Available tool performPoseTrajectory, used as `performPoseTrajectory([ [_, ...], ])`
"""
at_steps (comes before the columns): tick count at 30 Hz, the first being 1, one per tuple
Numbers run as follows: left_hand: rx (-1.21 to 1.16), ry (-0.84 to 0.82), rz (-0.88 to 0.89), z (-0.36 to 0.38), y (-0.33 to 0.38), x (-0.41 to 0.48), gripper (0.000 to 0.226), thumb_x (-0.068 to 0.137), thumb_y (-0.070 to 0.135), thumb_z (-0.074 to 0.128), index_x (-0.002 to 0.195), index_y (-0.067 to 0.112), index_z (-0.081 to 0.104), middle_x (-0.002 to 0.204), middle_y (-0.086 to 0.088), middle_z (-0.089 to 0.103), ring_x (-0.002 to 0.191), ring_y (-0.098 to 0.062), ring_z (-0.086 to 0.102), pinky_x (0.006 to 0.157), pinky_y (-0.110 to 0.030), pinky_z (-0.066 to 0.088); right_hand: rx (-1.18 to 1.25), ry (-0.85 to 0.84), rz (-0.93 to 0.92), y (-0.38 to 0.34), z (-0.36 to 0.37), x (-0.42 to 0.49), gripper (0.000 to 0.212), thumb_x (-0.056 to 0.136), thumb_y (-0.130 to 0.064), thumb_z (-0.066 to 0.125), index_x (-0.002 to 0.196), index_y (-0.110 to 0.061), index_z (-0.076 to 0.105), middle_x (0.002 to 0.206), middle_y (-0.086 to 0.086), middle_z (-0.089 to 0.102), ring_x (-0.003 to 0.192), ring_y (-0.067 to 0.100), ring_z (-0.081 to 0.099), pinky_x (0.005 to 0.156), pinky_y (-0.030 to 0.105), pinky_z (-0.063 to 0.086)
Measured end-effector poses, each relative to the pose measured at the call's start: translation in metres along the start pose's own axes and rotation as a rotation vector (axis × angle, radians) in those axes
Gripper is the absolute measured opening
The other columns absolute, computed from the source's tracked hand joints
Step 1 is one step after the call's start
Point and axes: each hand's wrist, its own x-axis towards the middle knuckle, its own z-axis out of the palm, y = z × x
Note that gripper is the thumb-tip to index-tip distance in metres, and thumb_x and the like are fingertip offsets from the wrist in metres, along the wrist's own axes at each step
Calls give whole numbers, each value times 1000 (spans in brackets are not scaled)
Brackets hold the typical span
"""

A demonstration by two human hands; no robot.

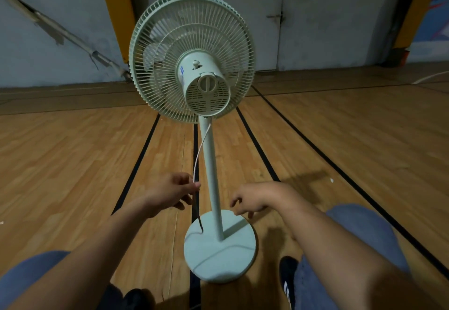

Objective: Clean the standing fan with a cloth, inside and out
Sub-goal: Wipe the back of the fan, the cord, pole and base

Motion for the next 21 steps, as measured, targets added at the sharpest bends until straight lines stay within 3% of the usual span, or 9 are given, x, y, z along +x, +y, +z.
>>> performPoseTrajectory([
  [3, 135, 108, 2, 18, -1, -3, 22, 106, 31, 69, 115, 12, 64, 101, -13, 76, 79, -20, 79, 67, -28, 62, 37, 44, -19, 3, -7, -8, 43, 106, -30, 61, 149, -24, 56, 128, -1, 67, 101, 14, 73, 76, 31, 54],
  [5, 8, 111, -19, 31, 3, -5, 28, 107, 31, 68, 118, 6, 61, 103, -18, 76, 84, -29, 81, 70, -37, 66, 95, 119, -30, 7, -16, -17, 41, 107, -31, 61, 147, -25, 58, 129, -1, 67, 101, 15, 73, 75, 33, 56],
  [8, -125, 57, 9, 52, 18, -8, 30, 109, 28, 65, 119, 0, 64, 103, -16, 78, 88, -31, 81, 81, -47, 67, 211, 286, -47, 21, -29, -36, 34, 107, -34, 61, 140, -27, 63, 120, 0, 71, 98, 18, 75, 88, 42, 59],
  [13, -176, 16, 102, 86, 48, -5, 27, 112, 24, 61, 121, 0, 65, 111, -15, 78, 102, -32, 80, 90, -46, 63, 413, 592, -52, 46, -37, -65, 23, 106, -27, 60, 126, -25, 72, 95, -10, 71, 89, 11, 72, 77, 34, 57],
  [18, -211, -5, 144, 113, 84, 6, 30, 112, 26, 61, 126, 1, 64, 119, -18, 77, 108, -33, 78, 92, -43, 62, 503, 799, -35, 74, -31, -92, 20, 105, -25, 59, 118, -27, 75, 110, -12, 71, 98, 11, 70, 84, 34, 59],
  [21, -223, -54, 182, 135, 109, 9, 26, 112, 27, 62, 125, 5, 65, 114, -12, 79, 106, -28, 78, 97, -45, 61, 558, 938, -8, 102, -24, -112, 20, 105, -21, 59, 115, -28, 75, 105, -16, 71, 98, 7, 70, 82, 28, 55],
])
